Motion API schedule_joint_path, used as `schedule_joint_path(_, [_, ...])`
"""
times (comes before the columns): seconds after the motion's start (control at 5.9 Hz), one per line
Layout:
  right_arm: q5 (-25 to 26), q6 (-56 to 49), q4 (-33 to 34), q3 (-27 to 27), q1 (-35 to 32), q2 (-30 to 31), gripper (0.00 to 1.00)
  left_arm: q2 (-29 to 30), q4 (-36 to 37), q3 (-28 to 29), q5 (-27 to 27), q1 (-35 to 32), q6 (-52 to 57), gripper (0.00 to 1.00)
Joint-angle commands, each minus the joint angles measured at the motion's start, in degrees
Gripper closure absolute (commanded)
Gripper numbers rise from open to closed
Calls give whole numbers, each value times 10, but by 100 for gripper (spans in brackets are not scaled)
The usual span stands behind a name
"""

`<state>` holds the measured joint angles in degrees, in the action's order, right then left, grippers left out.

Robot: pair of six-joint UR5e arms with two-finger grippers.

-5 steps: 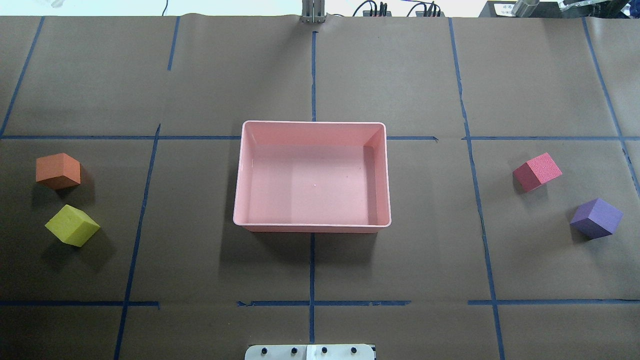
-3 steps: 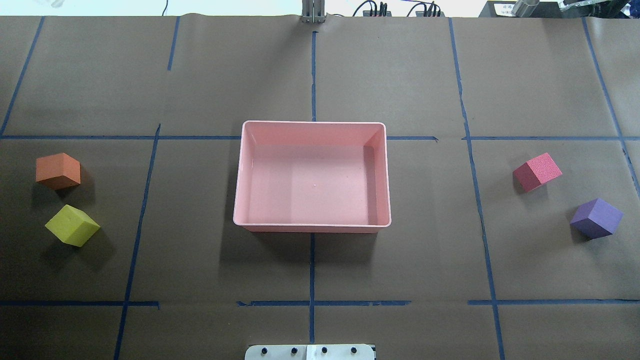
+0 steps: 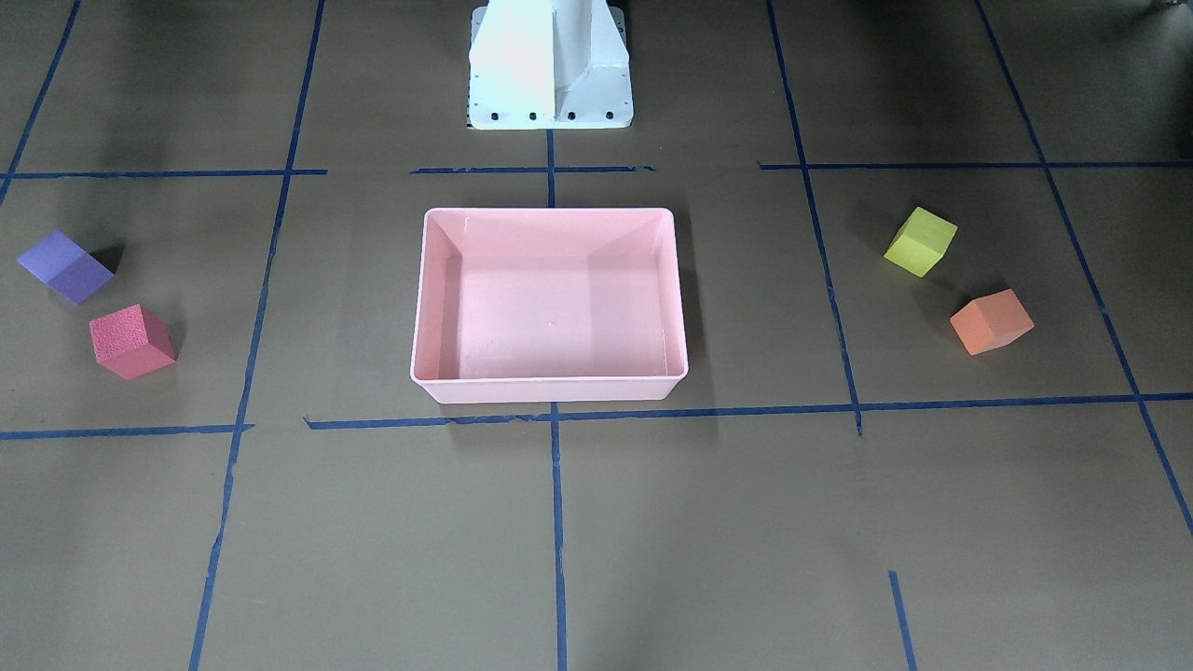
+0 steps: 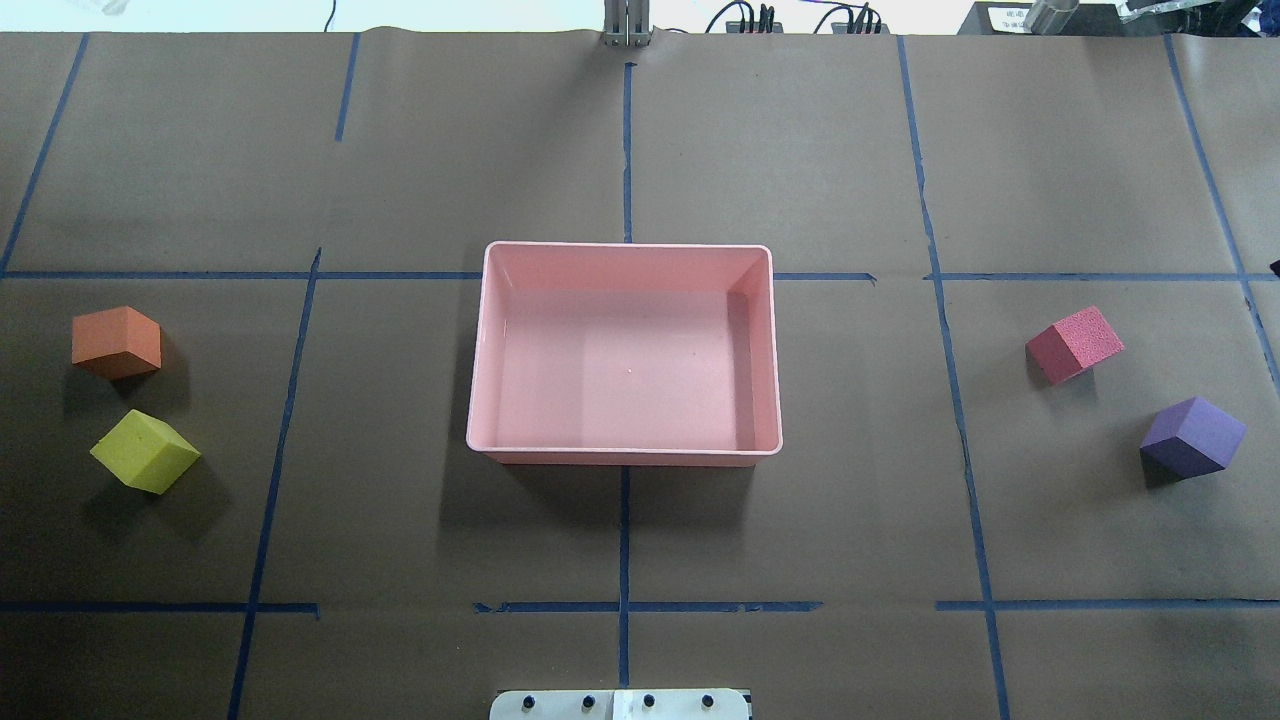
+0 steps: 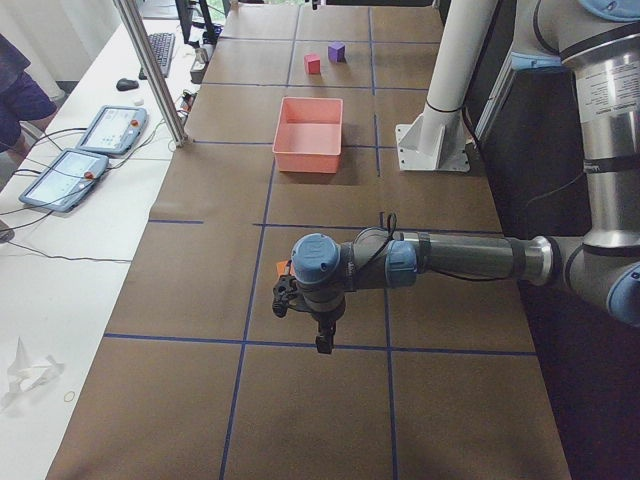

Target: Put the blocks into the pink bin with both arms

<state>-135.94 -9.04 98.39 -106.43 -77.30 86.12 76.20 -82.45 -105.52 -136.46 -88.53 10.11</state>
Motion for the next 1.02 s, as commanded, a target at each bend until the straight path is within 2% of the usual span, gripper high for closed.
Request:
schedule_joint_path(0.0, [8, 161, -169, 67, 69, -7, 0, 0, 0, -1, 0, 0, 0, 0])
schedule_joint_path(0.17, [43, 243, -244, 87, 113, -7, 0, 0, -2, -1, 0, 0, 0, 0])
schedule_joint_path(0.34, [65, 295, -270, 87, 149, -7, 0, 0, -1, -1, 0, -1, 0, 0])
schedule_joint_path(0.51, [102, 298, -272, 91, 178, -2, 0, 0, -2, -1, 0, 0, 0, 0])
schedule_joint_path(0.85, [107, 293, -273, 118, 207, -2, 0, 0, -2, -1, 0, 0, 0, 0])
